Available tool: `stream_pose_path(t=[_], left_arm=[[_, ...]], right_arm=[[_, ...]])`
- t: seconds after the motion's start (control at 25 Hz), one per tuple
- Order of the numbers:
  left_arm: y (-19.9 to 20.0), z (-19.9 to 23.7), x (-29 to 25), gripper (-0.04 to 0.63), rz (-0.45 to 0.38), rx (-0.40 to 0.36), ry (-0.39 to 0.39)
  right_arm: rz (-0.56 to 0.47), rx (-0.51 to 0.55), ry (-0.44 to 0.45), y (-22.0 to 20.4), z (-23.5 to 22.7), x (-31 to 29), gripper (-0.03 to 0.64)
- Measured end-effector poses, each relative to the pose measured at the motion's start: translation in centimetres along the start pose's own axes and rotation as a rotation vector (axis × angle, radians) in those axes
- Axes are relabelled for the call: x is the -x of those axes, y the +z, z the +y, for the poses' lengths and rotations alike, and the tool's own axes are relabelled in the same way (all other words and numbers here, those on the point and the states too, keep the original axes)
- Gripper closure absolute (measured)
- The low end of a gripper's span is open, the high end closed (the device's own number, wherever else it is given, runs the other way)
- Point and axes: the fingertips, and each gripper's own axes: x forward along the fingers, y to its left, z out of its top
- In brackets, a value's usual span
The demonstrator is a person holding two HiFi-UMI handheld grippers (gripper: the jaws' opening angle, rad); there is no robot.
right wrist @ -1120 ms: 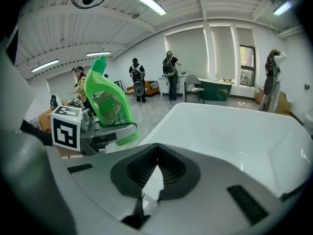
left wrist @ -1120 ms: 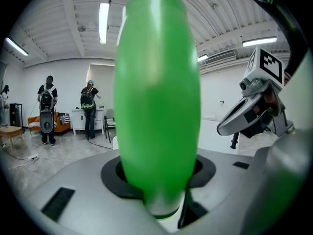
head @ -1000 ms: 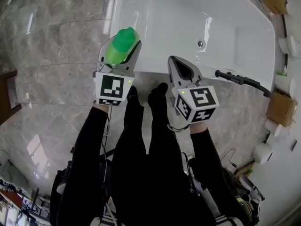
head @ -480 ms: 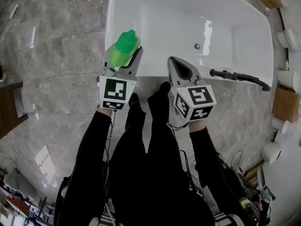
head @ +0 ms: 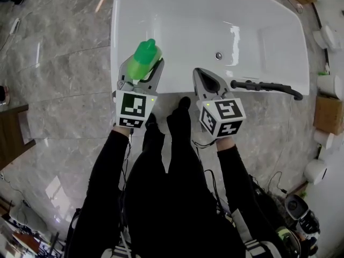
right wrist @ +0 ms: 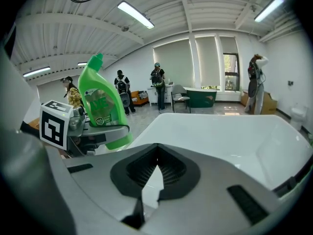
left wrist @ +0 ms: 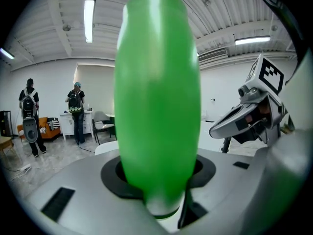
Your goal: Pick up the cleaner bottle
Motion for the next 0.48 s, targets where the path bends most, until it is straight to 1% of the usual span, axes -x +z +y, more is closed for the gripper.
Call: stream_pose_path(t=[0.28,0.48], left_arm=[[2.4,-2.8,-1.7,0.396,-0.013,0.0,-0.029],[3.4,-4.3,-2.7,0.396,-0.012,0.02,-0.05]], right_arm=[[-0.029,-0.011,-0.012,1.3,-3.0,0.8,0.615],[-0.043,-0.018,-0.016,2.1,-4.7,0.9,0.615]])
